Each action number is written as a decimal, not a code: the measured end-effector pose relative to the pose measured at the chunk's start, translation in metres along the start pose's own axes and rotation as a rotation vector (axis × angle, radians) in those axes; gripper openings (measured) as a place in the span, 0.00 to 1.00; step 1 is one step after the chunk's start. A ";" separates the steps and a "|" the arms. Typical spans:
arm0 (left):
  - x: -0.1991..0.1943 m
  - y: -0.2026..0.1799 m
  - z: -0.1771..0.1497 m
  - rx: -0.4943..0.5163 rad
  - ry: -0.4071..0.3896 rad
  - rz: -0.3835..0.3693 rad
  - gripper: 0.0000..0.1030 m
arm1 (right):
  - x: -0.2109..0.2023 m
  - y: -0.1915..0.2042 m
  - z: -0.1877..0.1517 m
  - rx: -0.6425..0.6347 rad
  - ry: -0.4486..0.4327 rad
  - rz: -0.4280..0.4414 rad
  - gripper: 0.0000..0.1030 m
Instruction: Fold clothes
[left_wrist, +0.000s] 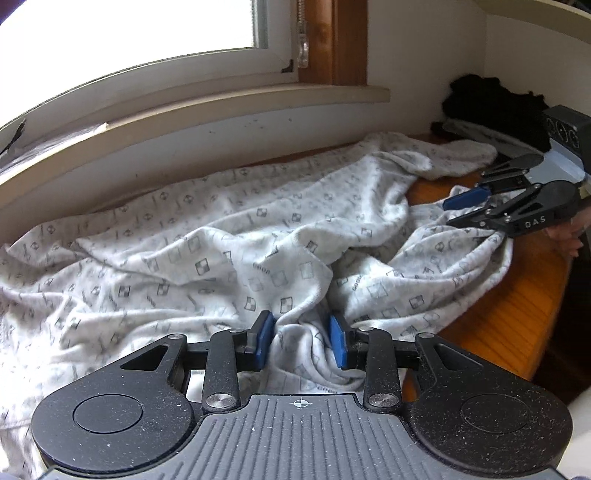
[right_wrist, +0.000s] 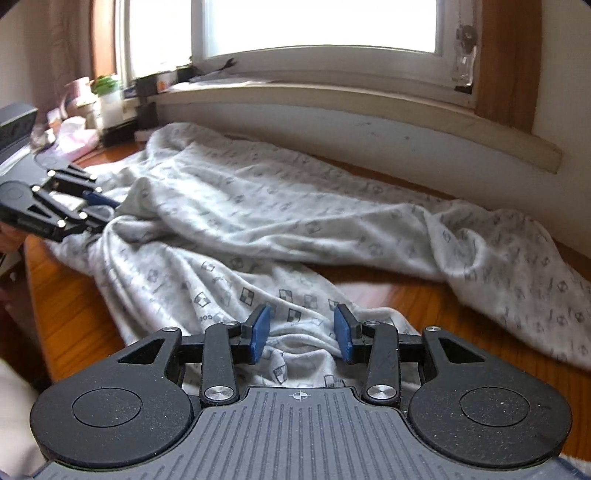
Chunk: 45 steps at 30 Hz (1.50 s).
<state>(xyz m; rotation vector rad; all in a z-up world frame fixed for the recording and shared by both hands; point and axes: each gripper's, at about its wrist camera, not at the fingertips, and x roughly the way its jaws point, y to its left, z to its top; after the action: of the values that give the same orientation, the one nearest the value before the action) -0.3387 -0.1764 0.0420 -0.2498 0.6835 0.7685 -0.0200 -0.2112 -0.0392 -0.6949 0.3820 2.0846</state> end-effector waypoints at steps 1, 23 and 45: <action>-0.003 -0.001 -0.002 0.003 0.004 -0.004 0.35 | -0.003 0.002 -0.001 -0.002 0.006 0.006 0.39; -0.022 -0.014 0.013 0.056 -0.038 0.003 0.39 | 0.047 0.057 0.053 -0.268 -0.001 0.103 0.45; 0.009 -0.001 0.036 0.068 -0.031 -0.028 0.29 | 0.062 0.043 0.078 -0.216 -0.014 0.155 0.29</action>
<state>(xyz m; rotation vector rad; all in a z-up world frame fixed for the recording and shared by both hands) -0.3164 -0.1556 0.0639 -0.1848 0.6745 0.7197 -0.1098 -0.1550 -0.0141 -0.7984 0.2094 2.2996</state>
